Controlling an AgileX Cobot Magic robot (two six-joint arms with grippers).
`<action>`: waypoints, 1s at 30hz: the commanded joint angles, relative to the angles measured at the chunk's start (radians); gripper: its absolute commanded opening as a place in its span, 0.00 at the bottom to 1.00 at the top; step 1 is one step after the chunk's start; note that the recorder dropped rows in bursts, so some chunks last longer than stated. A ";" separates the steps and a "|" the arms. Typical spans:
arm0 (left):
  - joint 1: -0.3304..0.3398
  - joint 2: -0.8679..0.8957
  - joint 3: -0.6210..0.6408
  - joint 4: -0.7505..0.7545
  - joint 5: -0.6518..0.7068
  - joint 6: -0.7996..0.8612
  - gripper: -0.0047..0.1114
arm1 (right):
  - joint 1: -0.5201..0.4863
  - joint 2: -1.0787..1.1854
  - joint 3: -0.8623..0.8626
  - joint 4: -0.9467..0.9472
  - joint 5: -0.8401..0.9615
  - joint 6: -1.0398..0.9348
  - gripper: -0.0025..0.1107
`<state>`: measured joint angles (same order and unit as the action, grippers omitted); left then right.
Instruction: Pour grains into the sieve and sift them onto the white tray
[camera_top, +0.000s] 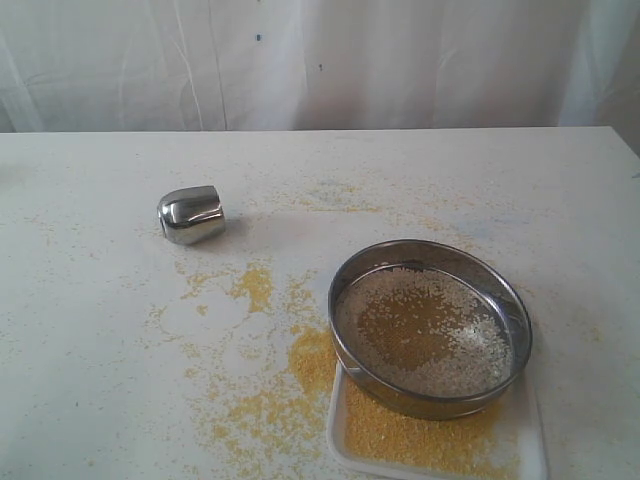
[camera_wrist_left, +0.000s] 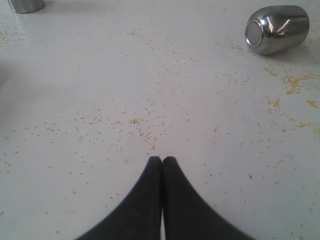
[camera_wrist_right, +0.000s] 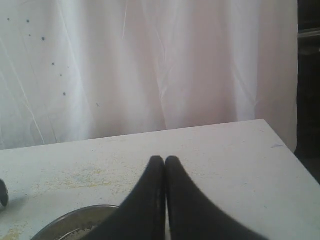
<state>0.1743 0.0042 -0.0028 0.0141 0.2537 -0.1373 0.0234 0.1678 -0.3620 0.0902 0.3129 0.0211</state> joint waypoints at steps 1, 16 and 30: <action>0.002 -0.004 0.003 -0.006 0.001 0.003 0.04 | 0.005 -0.006 0.004 -0.003 -0.009 -0.010 0.02; 0.002 -0.004 0.003 -0.006 0.001 0.003 0.04 | -0.147 -0.168 0.072 -0.043 -0.250 -0.021 0.02; 0.002 -0.004 0.003 -0.006 0.001 0.003 0.04 | -0.147 -0.168 0.362 -0.064 -0.205 -0.021 0.02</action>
<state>0.1743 0.0042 -0.0028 0.0141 0.2537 -0.1373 -0.1170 0.0036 -0.0384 0.0312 0.1049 0.0071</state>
